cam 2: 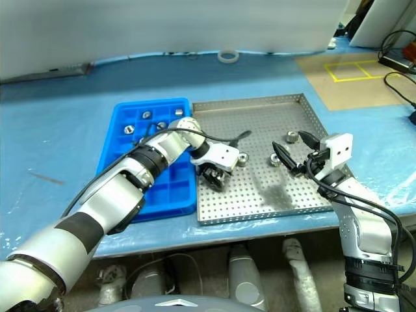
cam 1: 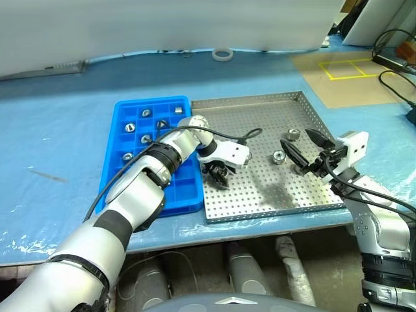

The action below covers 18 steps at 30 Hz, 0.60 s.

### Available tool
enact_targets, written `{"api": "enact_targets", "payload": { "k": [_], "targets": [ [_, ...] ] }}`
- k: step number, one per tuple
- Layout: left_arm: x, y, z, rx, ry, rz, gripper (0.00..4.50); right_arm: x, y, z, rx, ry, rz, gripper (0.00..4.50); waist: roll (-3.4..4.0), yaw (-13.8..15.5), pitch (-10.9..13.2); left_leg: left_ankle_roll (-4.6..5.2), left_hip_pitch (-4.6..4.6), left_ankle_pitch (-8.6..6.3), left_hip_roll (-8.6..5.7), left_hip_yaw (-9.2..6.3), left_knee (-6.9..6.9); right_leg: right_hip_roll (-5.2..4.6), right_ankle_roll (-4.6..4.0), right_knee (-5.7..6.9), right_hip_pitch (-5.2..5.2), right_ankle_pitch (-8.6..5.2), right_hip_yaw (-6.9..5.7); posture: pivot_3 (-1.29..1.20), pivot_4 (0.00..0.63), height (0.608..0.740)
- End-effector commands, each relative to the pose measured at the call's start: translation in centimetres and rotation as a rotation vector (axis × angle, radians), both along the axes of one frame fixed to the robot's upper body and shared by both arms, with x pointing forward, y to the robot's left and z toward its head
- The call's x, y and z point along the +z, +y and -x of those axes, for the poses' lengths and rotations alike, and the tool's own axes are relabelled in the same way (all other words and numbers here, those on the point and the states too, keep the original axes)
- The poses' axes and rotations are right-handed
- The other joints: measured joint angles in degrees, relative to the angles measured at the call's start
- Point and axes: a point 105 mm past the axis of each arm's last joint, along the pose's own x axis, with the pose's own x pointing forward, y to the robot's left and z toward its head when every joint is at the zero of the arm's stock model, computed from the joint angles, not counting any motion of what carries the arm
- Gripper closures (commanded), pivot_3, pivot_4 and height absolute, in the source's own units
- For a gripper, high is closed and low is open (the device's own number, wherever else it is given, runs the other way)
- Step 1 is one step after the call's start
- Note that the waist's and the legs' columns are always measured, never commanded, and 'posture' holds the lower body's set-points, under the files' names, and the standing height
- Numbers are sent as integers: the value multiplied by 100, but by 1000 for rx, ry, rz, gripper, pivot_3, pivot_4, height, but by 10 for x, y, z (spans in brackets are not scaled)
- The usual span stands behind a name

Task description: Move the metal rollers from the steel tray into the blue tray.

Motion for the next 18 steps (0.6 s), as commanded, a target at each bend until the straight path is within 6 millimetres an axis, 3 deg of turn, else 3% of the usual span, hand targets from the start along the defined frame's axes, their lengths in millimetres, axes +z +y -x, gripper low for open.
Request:
{"api": "enact_targets", "payload": {
  "k": [1, 7, 12, 18],
  "targets": [
    [41, 2, -6, 154, 50, 261, 1976, 21, 21, -10, 93, -80, -34, 0, 1, 11, 0, 2, -2, 1, 3, -1, -2, 1, 0, 6, -7, 0, -4, -459, 150, 740],
    [48, 33, -4, 288, -14, 281, 1976, 21, 43, -35, 202, -63, -21, 0, 4, 232, -1, 17, -15, 13, 21, -2, -18, 8, -1, 13, -28, -1, -21, -298, 150, 740],
    [53, 17, -9, 248, -56, 228, 1976, 21, 53, -47, 258, -60, 10, 0, 7, 673, 1, 7, -14, 10, 17, 3, -16, 2, -2, 16, -25, -1, -17, -281, 150, 740],
    [43, -3, -15, 155, -95, 126, 1976, 19, 43, -37, 221, -65, 13, 0, 7, 949, 1, 15, -13, 13, 8, 15, -16, 0, -3, 15, -21, -1, 1, -367, 150, 740]
  ]
}}
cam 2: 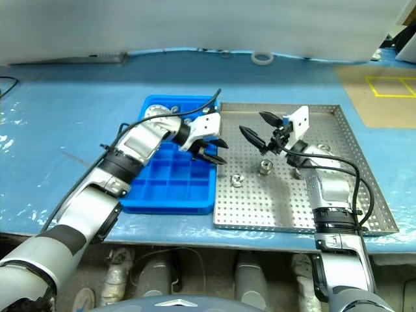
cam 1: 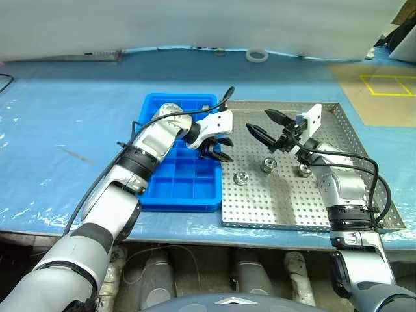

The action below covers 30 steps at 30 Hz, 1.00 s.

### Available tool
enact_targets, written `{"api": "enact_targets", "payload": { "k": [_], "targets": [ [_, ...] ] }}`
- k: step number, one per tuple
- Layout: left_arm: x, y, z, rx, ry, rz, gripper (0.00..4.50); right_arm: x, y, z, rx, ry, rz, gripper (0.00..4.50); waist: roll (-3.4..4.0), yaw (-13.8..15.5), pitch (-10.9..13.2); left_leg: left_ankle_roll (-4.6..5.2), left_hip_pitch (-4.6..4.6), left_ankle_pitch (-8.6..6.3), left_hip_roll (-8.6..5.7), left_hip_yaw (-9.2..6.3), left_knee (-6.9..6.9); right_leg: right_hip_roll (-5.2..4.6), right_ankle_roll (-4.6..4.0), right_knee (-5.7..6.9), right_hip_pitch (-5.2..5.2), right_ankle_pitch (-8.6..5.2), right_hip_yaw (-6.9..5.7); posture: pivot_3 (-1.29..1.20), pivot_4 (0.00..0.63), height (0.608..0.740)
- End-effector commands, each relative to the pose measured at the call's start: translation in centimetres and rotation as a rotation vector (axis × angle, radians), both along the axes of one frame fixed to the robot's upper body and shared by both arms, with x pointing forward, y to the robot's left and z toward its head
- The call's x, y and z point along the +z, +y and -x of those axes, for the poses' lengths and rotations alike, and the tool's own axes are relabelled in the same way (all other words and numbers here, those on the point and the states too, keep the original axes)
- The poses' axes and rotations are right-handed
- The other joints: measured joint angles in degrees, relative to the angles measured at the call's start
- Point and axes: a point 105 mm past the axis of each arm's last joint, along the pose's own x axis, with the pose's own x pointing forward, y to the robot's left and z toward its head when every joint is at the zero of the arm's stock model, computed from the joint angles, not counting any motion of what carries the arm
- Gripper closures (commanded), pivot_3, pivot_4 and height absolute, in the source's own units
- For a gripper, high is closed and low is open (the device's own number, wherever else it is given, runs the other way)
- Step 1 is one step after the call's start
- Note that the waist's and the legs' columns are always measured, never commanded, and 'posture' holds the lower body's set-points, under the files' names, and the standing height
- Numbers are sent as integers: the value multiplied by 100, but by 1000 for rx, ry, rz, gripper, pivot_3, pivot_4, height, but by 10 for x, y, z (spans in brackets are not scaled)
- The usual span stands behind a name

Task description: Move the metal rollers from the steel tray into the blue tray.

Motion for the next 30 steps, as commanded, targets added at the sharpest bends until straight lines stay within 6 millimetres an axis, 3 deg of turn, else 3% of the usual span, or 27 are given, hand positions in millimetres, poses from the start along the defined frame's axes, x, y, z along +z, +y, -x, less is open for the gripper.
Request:
{"api": "enact_targets", "payload": {
  "k": [1, 10, 22, 30],
  "targets": [
    [-3, -12, 0, -81, -40, -67, 1976, 7, -14, 12, -49, -47, 6, 0, 0, 25, 0, 4, 1, 1, 1, 0, -1, 1, 0, 0, 0, 0, -1, -382, 150, 740],
    [-21, -24, 0, -171, -56, -187, 1976, 4, -33, 30, -150, -41, 10, 0, 0, -156, 0, -15, 10, -5, 1, 1, -1, 3, 4, 3, -7, 1, 6, -478, 150, 740],
    [-44, -22, 11, -274, -36, -317, 1976, -4, -31, 50, -115, 36, 10, 0, 0, -266, 0, -14, 4, -6, 2, 0, -4, 2, 5, -5, -9, 0, 2, -528, 150, 740],
    [-32, -31, 15, -307, -19, -279, 1976, -3, -22, 67, -44, 101, 18, 0, 0, -276, 0, -13, 5, -9, 2, 0, -7, 2, 6, -13, -8, 0, 2, -549, 150, 740]
  ]
}}
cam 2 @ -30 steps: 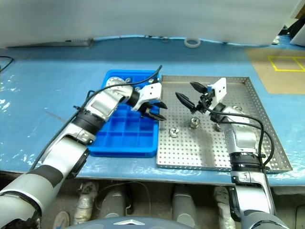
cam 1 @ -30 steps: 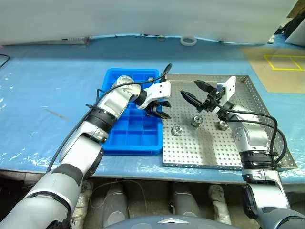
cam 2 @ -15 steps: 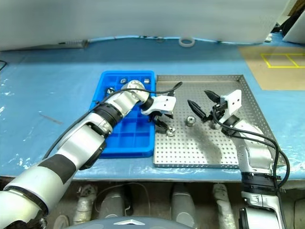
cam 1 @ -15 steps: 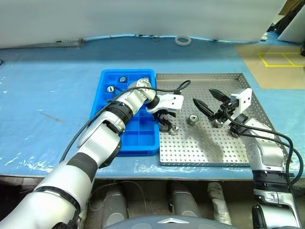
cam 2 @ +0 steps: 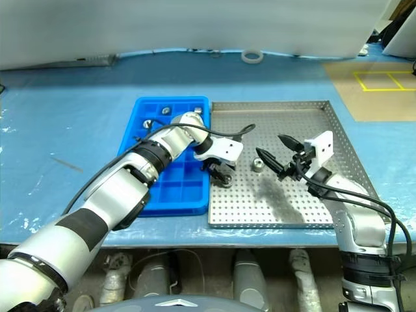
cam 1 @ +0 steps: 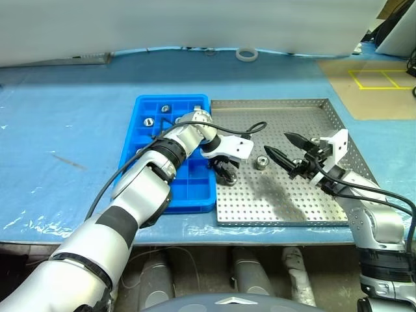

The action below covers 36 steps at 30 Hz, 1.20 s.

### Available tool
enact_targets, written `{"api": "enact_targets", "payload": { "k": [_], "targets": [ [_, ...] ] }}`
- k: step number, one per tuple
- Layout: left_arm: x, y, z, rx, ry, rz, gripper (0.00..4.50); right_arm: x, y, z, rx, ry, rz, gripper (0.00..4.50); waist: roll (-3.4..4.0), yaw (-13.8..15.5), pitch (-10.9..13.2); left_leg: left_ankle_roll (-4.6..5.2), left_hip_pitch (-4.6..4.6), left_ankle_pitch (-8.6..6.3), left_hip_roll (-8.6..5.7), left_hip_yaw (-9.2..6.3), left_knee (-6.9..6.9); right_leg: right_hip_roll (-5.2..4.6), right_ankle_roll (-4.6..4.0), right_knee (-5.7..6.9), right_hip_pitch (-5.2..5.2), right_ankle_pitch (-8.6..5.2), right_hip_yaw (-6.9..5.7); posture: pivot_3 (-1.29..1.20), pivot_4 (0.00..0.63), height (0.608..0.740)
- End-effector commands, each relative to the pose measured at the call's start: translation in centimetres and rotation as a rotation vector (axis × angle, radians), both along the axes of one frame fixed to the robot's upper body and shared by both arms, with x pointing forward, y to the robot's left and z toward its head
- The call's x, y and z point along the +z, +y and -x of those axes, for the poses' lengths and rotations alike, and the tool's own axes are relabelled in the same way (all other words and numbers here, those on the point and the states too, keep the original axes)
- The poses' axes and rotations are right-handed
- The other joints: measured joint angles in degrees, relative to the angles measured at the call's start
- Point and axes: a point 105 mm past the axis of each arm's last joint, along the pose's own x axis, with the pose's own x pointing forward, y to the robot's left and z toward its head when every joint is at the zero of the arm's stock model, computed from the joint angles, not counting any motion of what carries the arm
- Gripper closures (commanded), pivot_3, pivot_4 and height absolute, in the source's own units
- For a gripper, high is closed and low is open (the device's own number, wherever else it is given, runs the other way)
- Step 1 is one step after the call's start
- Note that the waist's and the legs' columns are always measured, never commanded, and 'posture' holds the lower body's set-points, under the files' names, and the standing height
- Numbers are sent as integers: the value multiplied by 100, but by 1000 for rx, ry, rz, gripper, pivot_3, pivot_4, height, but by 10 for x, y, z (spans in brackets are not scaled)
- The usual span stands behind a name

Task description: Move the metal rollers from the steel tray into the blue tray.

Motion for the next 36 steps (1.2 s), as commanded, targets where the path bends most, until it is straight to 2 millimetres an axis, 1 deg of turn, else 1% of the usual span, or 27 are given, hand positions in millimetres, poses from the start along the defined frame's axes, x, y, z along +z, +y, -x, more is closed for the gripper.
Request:
{"api": "enact_targets", "payload": {
  "k": [1, 4, 8, 11, 14, 15, 18, 21, 24, 26, 28, 30, 32, 36],
  "targets": [
    [11, -6, 2, -39, -8, 4, 1976, 15, 4, 7, 30, -39, 9, 0, 0, -2, 0, 0, -1, 0, -1, 0, 0, 0, 0, 0, -1, 0, 1, -558, 150, 740],
    [4, -3, 6, -63, 8, -36, 1976, 16, 4, 8, 24, -39, 16, 0, 0, -6, 0, -1, -1, 0, -1, 0, 0, 0, 1, -1, -2, 0, 1, -565, 150, 740],
    [-11, -2, 16, -111, 38, -85, 1976, 20, 7, 17, 55, -24, 33, 0, 0, -7, 0, -1, -1, -1, -1, 0, -7, 0, 2, -9, -1, -2, 0, -577, 150, 740],
    [-16, -3, 20, -134, 51, -98, 2528, 19, 15, 27, 117, 21, 44, 0, 2, -3, -2, -1, 1, -1, -2, 1, -15, -1, 3, -18, 3, -2, -1, -577, 150, 740],
    [-19, -4, 23, -144, 65, -102, 3505, 15, 20, 36, 165, 74, 71, 0, 3, 1, -4, -1, 7, -1, -2, 1, -23, -1, 4, -26, 11, -3, -3, -592, 150, 740],
    [-19, -4, 23, -144, 63, -103, 3646, 14, 21, 38, 174, 84, 80, 0, 3, 0, -4, -1, 8, -1, -1, 1, -23, 0, 4, -28, 13, -3, -4, -592, 150, 740],
    [-17, -9, 19, -113, 42, -63, 3648, 16, 23, 40, 191, 94, 86, 0, 4, -1, -4, -1, 10, -1, -3, 1, -23, -1, 5, -29, 14, -3, -2, -585, 150, 740],
    [-8, -13, 15, -57, 58, 6, 3648, 15, 24, 43, 214, 117, 90, 0, 4, 11, -5, -2, 11, -1, -5, 1, -22, -3, 6, -29, 18, -4, -2, -576, 150, 740],
    [9, -14, 8, 19, 115, 136, 3648, 14, 28, 49, 269, 158, 85, 0, 4, 7, -4, -1, 10, -1, -10, 1, -21, -7, 7, -29, 16, -4, 0, -547, 150, 740],
    [20, -13, 1, 84, 120, 227, 3648, 14, 32, 53, 312, 180, 76, 0, 4, -2, -4, -2, 4, -1, -7, 1, -23, -4, 6, -28, 6, -4, -1, -533, 150, 740],
    [29, -12, -10, 168, 93, 311, 3648, 17, 34, 54, 338, 182, 63, 0, 4, -2, -4, -2, 1, 0, -1, 1, -26, 1, 5, -27, -1, -3, -2, -533, 150, 740],
    [40, -7, -23, 281, 101, 425, 3648, 27, 37, 51, 366, 155, 25, 0, 4, -1, -4, -1, -2, 0, 1, 1, -28, 3, 5, -27, -5, -3, -4, -511, 150, 740],
    [47, -1, -30, 356, 110, 500, 3648, 36, 41, 49, 391, 129, -7, 0, 5, 5, -4, 0, -4, 1, -1, 2, -27, 3, 5, -26, -7, -3, -2, -496, 150, 740],
    [63, 16, -44, 541, 149, 678, 3648, 48, 46, 47, 431, 101, -59, 0, 5, 34, -4, 3, -3, 3, 1, 2, -29, 2, 4, -26, -6, -3, -4, -468, 150, 740]
  ]
}}
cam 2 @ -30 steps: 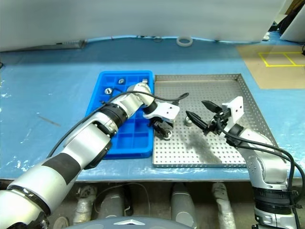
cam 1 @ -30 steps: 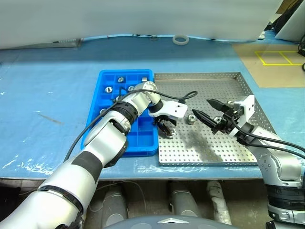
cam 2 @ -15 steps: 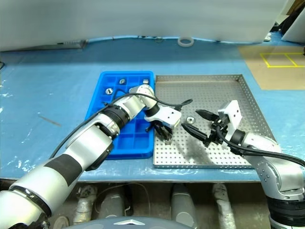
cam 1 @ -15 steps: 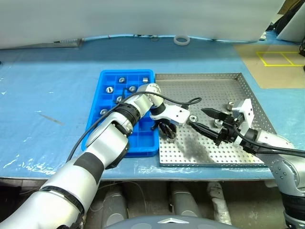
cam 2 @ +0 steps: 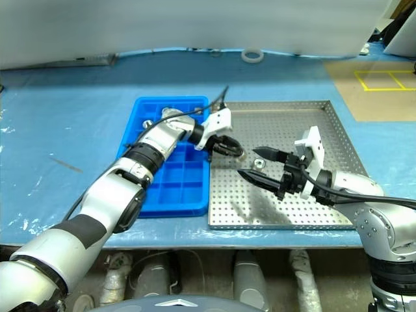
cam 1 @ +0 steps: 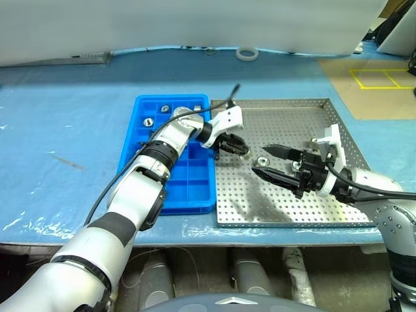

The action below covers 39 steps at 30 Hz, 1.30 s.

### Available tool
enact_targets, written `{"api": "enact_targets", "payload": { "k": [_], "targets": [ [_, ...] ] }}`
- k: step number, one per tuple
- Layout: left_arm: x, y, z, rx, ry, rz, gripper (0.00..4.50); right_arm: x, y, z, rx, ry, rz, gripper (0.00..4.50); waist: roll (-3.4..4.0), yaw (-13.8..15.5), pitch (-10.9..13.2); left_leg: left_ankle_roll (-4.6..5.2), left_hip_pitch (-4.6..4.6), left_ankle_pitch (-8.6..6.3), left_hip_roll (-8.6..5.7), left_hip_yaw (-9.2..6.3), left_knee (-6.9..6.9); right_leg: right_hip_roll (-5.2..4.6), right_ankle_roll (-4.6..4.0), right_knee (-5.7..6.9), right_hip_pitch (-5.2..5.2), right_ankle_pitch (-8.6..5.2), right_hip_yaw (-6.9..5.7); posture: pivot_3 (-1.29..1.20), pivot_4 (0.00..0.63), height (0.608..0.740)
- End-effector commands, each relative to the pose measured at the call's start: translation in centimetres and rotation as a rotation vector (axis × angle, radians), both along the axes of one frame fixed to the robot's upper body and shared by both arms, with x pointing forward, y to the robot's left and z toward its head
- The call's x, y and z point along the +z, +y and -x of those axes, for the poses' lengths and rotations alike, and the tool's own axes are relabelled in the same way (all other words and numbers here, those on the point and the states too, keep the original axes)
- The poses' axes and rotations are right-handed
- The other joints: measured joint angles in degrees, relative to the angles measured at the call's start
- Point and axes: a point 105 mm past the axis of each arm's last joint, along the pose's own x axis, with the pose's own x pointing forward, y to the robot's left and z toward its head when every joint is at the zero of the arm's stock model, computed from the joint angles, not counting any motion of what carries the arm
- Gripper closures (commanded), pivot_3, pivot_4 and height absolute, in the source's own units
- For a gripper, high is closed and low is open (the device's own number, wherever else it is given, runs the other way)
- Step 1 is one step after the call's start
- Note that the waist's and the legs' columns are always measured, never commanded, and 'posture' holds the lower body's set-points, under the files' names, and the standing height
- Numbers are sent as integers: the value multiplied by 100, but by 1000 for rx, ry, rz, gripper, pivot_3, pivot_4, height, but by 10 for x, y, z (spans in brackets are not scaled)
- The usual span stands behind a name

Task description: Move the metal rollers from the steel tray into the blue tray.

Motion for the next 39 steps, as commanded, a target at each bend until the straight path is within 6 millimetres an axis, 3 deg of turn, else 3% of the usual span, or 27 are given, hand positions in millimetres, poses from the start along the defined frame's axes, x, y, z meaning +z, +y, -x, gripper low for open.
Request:
{"api": "enact_targets", "payload": {
  "k": [1, 5, 8, 11, 15, 22, 26, 31, 39],
  "targets": [
    [28, 15, -11, 158, 1, 195, 3648, 14, 4, 0, 39, -36, -50, 0, 0, 6, 0, 1, 0, 0, 0, 0, -1, 0, 0, 0, 0, 0, 0, -451, 150, 740],
    [46, 34, -15, 319, -64, 335, 3648, 14, 13, -11, 52, -56, -61, 0, -1, 34, 1, 3, -3, 3, 1, 0, -1, 0, -1, 2, -2, 0, -2, -394, 150, 740],
    [64, 55, -13, 440, -127, 461, 3648, 14, 21, -29, 29, -94, -73, 0, -2, 46, 2, -1, -3, 4, 4, 0, 1, 0, -1, 8, -3, 0, -4, -335, 150, 740],
    [82, 79, 1, 543, -109, 646, 3648, 10, 34, -39, 74, -95, -91, 0, -3, 86, 2, -11, -3, 5, 6, -1, 0, 1, -1, 17, -7, 0, -5, -273, 150, 740],
    [82, 103, 24, 641, -117, 742, 3648, 5, 46, -50, 119, -105, -86, 0, -5, 198, 3, -16, -3, 10, 14, -1, -6, 8, -1, 20, -10, 0, -10, -208, 150, 740],
    [62, 168, 71, 855, -179, 748, 3648, 5, 61, -75, 184, -131, -99, 0, -14, 223, 8, -30, -3, 13, 22, -4, -8, 12, -1, 22, -10, 0, -17, -104, 150, 740],
    [34, 197, 98, 946, -206, 594, 3648, 0, 73, -76, 249, -124, -97, 0, -14, 333, 9, -53, 6, 25, 49, -7, -23, 24, 0, 27, -10, -1, -27, -49, 150, 740],
    [4, 209, 125, 1003, -167, 466, 3648, -13, 79, -76, 289, -89, -92, 0, -17, 488, 10, -69, 10, 34, 62, -7, -40, 34, 0, 24, -11, -1, -28, 6, 150, 740],
    [-24, 212, 131, 1041, -100, 360, 3648, -18, 85, -74, 294, -85, -110, 0, -17, 617, 10, -90, 35, 46, 66, -10, -47, 34, 6, 39, 4, -4, -17, 8, 150, 740]
  ]
}}
